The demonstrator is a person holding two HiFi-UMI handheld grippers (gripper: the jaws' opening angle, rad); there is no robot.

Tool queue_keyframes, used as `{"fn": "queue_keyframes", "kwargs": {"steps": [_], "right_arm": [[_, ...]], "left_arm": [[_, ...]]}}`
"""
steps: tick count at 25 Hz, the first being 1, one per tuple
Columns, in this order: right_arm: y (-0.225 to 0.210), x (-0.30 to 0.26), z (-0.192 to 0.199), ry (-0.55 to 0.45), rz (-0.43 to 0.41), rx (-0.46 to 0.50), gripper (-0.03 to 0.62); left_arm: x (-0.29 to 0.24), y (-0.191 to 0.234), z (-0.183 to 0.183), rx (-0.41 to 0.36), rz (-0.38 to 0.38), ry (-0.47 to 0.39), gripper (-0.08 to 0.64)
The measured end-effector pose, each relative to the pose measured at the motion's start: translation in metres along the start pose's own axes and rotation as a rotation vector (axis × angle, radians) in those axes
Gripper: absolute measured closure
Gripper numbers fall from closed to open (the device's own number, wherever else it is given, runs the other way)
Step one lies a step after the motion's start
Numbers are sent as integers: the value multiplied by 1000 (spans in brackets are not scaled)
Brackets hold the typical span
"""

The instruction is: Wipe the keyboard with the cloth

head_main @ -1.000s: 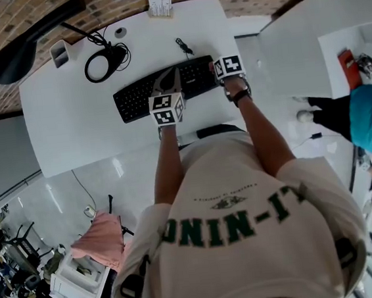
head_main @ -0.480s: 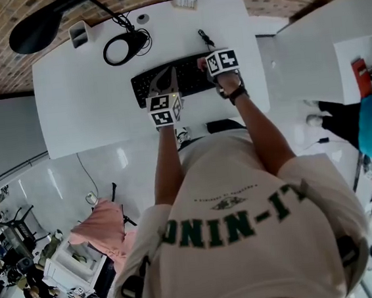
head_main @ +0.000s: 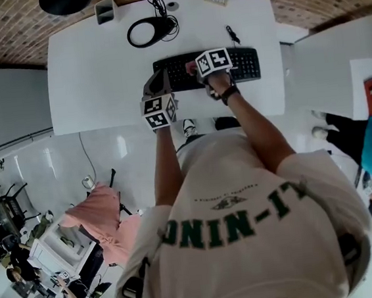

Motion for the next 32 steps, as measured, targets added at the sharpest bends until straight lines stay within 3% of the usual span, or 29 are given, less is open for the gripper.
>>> {"fn": "queue_keyframes", "kwargs": {"steps": [17, 26, 32], "right_arm": [[90, -82, -9, 88, -112, 56, 541], [98, -103, -8, 122, -34, 58, 543], [97, -102, -8, 123, -34, 65, 543]], "left_arm": [[50, 60, 18, 58, -124, -22, 568], [54, 66, 20, 57, -120, -17, 568], [48, 62, 19, 53, -104, -10, 568]]}}
Point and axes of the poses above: the fingertips, and each gripper's own axes: x backward along the fingers, y to its left, z out of its underside, the point moved 8 cm from there along x, backward along the fingers, and after that the axes turned 9 degrees about y, right-handed, at the moved point
